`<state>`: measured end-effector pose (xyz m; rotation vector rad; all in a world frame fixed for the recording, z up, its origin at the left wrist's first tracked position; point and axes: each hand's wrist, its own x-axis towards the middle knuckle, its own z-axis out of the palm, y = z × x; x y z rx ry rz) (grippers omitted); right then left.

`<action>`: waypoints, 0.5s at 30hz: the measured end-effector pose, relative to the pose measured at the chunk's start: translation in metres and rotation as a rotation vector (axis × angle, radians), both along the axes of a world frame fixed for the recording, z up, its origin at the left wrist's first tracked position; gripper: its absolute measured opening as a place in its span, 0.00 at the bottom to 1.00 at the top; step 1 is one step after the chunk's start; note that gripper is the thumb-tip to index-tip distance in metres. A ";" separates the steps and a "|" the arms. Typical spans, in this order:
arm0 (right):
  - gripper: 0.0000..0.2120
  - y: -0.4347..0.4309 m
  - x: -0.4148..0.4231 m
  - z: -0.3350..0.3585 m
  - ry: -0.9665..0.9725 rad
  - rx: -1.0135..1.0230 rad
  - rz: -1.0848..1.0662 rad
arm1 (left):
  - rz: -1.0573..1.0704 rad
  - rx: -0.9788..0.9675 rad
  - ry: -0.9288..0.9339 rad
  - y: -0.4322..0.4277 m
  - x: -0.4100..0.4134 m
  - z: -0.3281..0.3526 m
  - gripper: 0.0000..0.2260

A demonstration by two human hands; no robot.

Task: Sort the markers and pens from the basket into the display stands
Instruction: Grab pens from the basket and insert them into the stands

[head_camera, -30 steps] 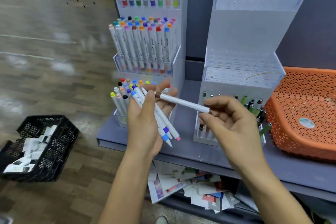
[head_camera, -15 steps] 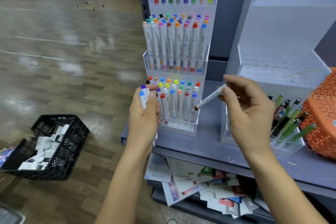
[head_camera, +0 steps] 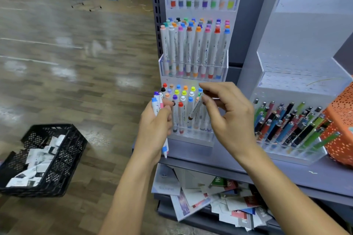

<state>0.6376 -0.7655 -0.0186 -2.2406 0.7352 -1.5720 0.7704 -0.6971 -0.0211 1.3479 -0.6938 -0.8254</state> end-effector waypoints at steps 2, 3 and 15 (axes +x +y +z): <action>0.11 -0.002 0.005 -0.002 0.031 -0.003 0.004 | -0.022 0.003 -0.020 0.001 0.002 0.000 0.09; 0.11 -0.003 0.008 -0.003 0.045 -0.004 0.006 | -0.033 0.007 -0.041 0.002 0.004 0.000 0.09; 0.02 -0.006 0.020 -0.017 0.291 -0.065 -0.109 | -0.102 -0.020 -0.210 0.011 0.016 0.002 0.11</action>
